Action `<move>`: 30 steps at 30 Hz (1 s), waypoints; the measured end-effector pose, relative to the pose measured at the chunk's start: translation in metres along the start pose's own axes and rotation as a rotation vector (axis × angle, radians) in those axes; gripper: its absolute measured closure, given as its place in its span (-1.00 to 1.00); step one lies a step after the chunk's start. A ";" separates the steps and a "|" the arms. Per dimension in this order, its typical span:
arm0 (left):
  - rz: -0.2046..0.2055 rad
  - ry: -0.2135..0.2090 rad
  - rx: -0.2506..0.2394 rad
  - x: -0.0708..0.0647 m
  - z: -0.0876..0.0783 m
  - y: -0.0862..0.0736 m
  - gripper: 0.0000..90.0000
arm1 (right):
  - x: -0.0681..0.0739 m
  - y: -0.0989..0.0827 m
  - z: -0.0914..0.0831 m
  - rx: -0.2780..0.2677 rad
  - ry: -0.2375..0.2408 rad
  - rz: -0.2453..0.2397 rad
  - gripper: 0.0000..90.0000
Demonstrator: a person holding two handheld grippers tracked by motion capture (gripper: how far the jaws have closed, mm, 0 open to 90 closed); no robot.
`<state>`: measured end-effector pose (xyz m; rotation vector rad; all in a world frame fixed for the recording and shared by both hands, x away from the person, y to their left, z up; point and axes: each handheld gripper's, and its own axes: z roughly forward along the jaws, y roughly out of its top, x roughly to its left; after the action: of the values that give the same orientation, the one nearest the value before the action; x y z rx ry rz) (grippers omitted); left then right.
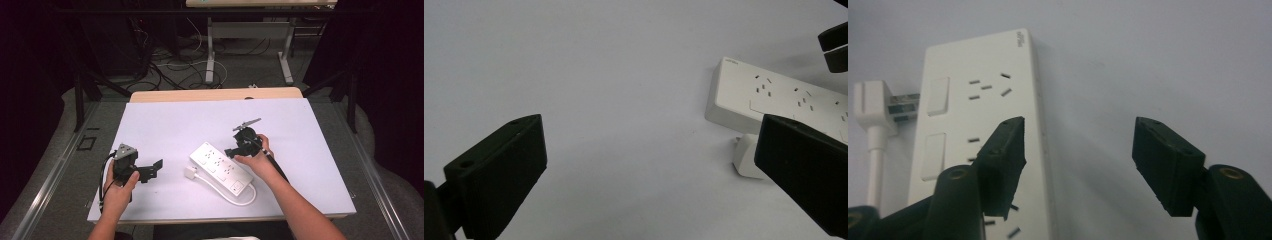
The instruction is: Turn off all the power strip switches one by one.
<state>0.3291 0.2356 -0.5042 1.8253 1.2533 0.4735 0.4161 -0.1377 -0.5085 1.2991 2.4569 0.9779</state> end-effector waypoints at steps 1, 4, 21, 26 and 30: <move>0.001 0.000 0.001 0.000 0.000 0.000 -0.99 | -0.003 -0.003 -0.002 0.002 -0.011 -0.001 -0.23; 0.002 0.000 0.003 0.000 0.000 0.000 -0.99 | -0.010 -0.010 -0.009 -0.016 -0.036 0.009 -0.29; -0.008 0.006 0.002 0.001 0.001 -0.001 -0.99 | -0.046 -0.047 -0.045 -0.057 -0.143 0.088 -0.78; -0.009 0.008 0.003 0.001 0.001 -0.001 -0.99 | -0.057 -0.059 -0.052 -0.064 -0.171 0.121 -1.00; -0.009 0.007 0.006 0.001 0.001 -0.001 -0.99 | -0.064 -0.068 -0.057 -0.062 -0.188 0.135 -1.00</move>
<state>0.3301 0.2364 -0.5062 1.8236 1.2684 0.4723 0.3833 -0.2416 -0.5165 1.4791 2.2069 0.9081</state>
